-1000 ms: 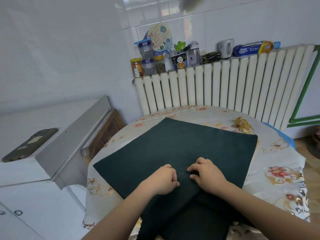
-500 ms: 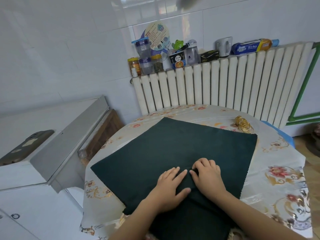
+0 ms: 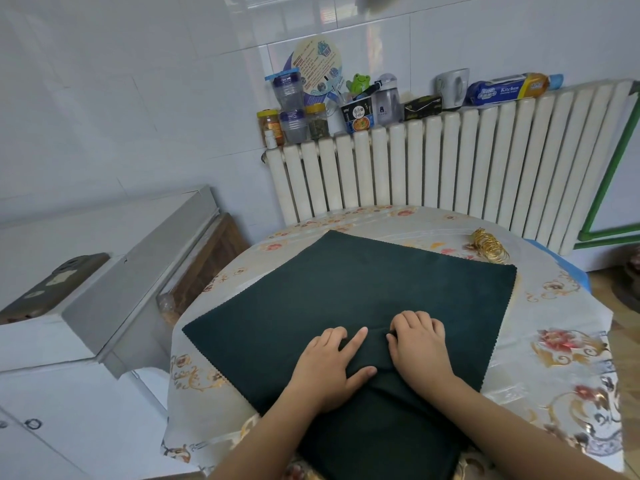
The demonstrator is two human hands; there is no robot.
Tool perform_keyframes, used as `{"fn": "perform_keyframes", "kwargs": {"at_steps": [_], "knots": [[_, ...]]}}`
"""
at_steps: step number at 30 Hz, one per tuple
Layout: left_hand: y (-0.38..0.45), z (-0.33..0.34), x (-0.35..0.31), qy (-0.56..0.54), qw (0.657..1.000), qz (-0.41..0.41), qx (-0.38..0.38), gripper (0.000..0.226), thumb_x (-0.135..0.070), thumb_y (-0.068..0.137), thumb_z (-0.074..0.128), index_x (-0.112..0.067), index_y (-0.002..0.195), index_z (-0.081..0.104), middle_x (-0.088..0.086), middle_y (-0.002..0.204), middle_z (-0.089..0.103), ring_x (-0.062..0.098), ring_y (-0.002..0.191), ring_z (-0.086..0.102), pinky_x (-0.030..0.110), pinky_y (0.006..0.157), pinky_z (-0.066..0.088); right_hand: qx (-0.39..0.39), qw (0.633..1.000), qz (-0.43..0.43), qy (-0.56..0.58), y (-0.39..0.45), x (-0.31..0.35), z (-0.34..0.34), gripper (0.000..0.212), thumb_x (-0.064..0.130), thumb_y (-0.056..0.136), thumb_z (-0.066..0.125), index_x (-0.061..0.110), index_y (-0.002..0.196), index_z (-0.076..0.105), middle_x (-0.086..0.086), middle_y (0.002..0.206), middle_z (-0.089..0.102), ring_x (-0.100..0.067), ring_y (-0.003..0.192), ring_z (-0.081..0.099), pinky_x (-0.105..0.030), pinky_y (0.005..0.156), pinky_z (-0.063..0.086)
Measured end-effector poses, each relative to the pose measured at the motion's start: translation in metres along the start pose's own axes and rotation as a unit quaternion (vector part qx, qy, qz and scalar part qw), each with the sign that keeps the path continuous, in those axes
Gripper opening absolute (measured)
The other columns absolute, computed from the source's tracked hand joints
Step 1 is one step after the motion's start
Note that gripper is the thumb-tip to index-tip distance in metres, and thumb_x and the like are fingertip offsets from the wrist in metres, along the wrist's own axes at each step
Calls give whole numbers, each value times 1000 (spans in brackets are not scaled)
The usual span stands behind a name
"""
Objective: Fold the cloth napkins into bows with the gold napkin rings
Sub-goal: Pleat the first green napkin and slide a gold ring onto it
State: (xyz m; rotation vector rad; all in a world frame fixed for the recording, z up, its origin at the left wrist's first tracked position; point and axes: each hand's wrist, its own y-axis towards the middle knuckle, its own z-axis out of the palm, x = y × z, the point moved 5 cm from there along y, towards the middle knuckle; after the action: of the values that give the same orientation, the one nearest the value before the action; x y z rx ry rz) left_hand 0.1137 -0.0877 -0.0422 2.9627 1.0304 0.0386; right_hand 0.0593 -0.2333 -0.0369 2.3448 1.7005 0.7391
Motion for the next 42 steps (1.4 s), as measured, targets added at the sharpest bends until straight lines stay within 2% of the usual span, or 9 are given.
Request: {"fn": "perform_keyframes", "kwargs": {"at_steps": [2,5,9,16,20,22,26,36,42], "knots": [[1,-2,-2,12,1000,6,10,92,-80,73,-8,-32,151,3,5,144,27,19,133,23,31,110,19,-18,998,-61,13,-4,4,-6,23,35,70,76,22,85,63,6,95,66,-21,96,62,-33,91,36],[2,-2,-3,20,999,10,27,95,-79,72,-11,-29,151,3,8,144,27,21,134,22,32,111,18,131,978,-148,72,-18,14,-7,70,76,81,27,28,126,52,12,139,44,-17,139,27,-28,113,8],[2,0,1,-3,999,41,17,66,-57,96,18,-25,152,4,5,151,21,19,141,13,29,117,-2,216,954,-203,39,-29,11,-7,93,83,65,12,34,141,32,10,156,15,-11,145,-6,-28,114,-10],[1,0,-6,-60,992,113,2,60,-45,97,20,-25,151,2,5,158,13,17,146,9,18,112,-9,125,959,-249,49,-12,-3,-6,44,49,86,36,24,110,64,4,129,60,-17,128,48,-29,103,28],[3,0,-1,-102,991,83,-33,50,-30,93,33,-26,143,32,12,128,60,26,116,59,34,102,43,119,961,-244,59,-4,-8,-6,22,26,87,55,24,108,60,9,110,68,-11,108,61,-26,91,42],[7,-1,2,-143,984,75,-68,47,-24,90,38,-26,137,44,8,117,66,26,101,64,33,89,52,104,961,-252,57,0,-8,-7,22,28,89,54,25,111,56,10,104,69,-10,96,64,-24,83,43],[19,-3,3,-136,985,78,-73,46,-24,95,36,-24,139,45,7,131,57,27,107,53,36,98,44,31,947,-321,16,4,-6,-11,26,36,86,41,28,100,61,10,93,70,-7,73,66,-19,61,51],[32,-14,-11,58,996,62,16,55,-34,100,25,-13,151,14,8,159,8,18,146,0,32,119,-4,67,951,-300,30,7,-18,-5,56,70,88,24,36,99,68,16,109,68,-9,107,62,-28,87,48],[37,1,-5,-171,984,38,-23,44,-26,101,39,-20,144,37,-3,148,40,19,132,32,27,113,21,41,949,-309,41,8,-13,-8,34,49,86,44,31,93,72,10,101,72,-7,95,67,-26,82,54]]}}
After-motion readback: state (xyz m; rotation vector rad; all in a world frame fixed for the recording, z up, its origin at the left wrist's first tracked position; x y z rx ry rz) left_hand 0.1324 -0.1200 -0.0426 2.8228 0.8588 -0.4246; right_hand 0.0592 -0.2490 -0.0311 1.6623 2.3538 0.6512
